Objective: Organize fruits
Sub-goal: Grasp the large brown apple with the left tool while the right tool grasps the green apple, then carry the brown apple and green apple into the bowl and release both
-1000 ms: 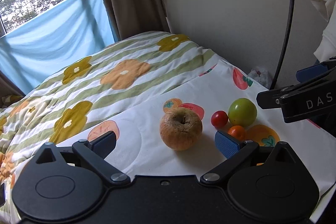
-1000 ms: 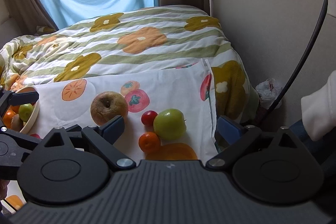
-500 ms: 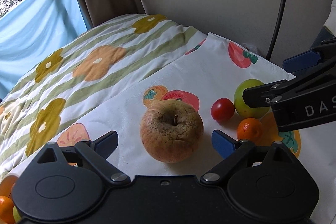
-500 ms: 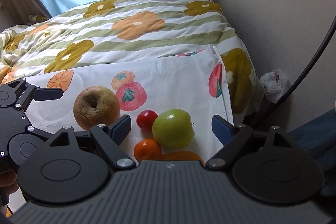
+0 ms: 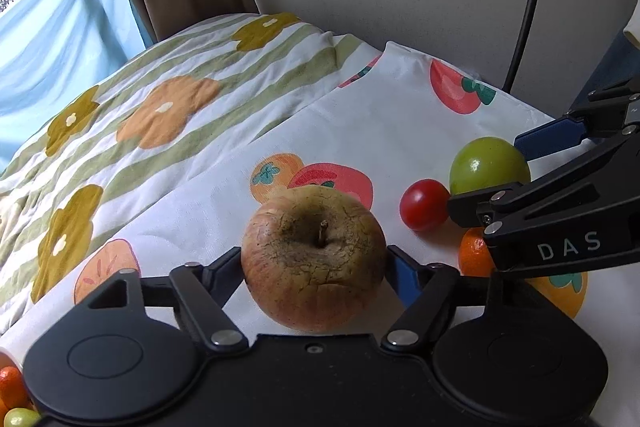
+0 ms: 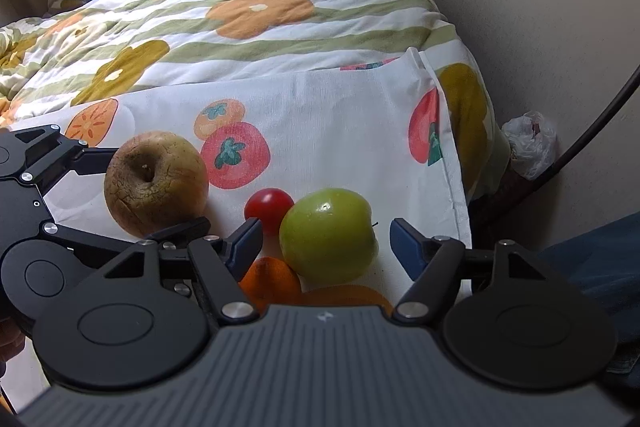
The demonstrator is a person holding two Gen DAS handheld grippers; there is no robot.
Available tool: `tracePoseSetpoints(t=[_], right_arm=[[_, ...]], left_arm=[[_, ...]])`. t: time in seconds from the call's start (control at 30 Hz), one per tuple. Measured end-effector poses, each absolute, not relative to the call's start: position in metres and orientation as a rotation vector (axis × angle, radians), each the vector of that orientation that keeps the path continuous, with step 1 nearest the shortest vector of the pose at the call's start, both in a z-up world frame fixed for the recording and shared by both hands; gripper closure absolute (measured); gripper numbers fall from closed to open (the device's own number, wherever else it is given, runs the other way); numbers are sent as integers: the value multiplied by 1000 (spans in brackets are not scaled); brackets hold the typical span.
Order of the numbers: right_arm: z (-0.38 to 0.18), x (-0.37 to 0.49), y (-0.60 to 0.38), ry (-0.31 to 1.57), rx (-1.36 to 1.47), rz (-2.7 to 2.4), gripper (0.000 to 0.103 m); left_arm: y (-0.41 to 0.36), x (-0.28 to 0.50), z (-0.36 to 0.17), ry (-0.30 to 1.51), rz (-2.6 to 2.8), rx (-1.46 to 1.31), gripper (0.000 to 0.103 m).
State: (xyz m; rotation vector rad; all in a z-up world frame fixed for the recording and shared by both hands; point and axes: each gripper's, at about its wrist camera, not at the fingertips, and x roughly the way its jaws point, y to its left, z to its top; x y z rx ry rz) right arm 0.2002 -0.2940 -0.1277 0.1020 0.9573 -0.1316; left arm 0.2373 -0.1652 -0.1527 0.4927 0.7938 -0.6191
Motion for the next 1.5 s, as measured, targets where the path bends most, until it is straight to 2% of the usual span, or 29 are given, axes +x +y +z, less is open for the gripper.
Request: tracePoseSetpoints(t=[0.3, 0.37, 0.7, 1.5], right_arm=[[-134, 204, -296, 980, 91, -131, 18], [-135, 205, -297, 988, 93, -123, 23], [-137, 206, -299, 986, 105, -106, 31], [-96, 167, -295, 886, 112, -63, 32]], left_arm=[[-163, 238, -152, 802, -625, 479, 26], [-163, 238, -151, 806, -624, 476, 26], [-151, 233, -150, 824, -595, 458, 26], [-123, 183, -105, 758, -461, 355, 26]])
